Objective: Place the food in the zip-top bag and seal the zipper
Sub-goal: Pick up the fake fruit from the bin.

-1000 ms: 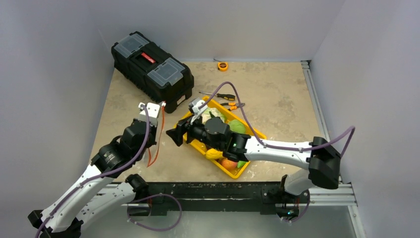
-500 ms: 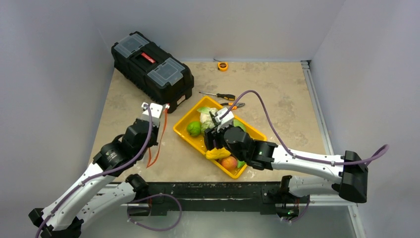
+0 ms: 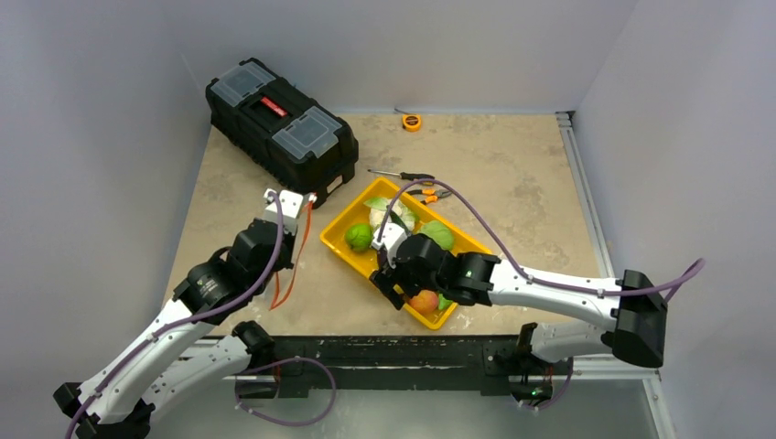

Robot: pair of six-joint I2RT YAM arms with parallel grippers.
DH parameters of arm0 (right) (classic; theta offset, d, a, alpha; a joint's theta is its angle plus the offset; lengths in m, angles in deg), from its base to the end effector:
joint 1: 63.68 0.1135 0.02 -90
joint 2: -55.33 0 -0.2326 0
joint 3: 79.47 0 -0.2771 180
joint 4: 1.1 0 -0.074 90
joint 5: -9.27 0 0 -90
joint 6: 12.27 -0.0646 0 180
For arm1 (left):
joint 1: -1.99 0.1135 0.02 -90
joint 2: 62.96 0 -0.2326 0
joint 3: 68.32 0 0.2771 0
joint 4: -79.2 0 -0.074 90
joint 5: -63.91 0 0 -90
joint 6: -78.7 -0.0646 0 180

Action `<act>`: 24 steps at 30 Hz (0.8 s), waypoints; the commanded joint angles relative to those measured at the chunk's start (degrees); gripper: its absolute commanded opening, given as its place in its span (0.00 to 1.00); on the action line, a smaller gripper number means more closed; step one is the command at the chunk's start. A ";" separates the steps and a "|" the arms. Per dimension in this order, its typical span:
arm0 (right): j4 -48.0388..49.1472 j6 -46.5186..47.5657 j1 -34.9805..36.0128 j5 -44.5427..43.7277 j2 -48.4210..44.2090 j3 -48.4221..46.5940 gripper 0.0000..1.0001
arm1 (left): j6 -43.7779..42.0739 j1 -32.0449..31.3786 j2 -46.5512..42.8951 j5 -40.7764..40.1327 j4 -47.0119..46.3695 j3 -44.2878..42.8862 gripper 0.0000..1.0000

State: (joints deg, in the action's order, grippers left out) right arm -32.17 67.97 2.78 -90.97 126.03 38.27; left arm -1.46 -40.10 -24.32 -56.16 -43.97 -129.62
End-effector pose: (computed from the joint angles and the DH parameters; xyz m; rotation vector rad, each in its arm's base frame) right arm 0.1397 0.2919 0.2048 -1.0049 2.0667 0.5063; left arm 0.1712 -0.1111 0.2925 0.2902 2.0581 0.0196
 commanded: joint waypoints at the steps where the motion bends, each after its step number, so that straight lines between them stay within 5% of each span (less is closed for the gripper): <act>1: -7.96 5.14 0.08 1.00 2.98 -5.22 0.81 | -0.41 -0.03 0.11 0.22 -0.98 -1.13 0.00; 13: -7.76 11.04 0.60 -0.80 11.94 -9.14 0.80 | -0.46 -0.05 0.61 0.45 -0.85 -1.13 0.00; 24: -5.68 11.08 0.69 -4.09 12.42 -8.42 0.51 | -0.53 -0.07 0.56 0.45 -0.85 -1.13 0.00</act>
State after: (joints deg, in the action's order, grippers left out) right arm -39.25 78.33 3.06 -92.76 139.75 31.47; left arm -1.46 -40.10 -23.78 -56.07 -43.97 -129.62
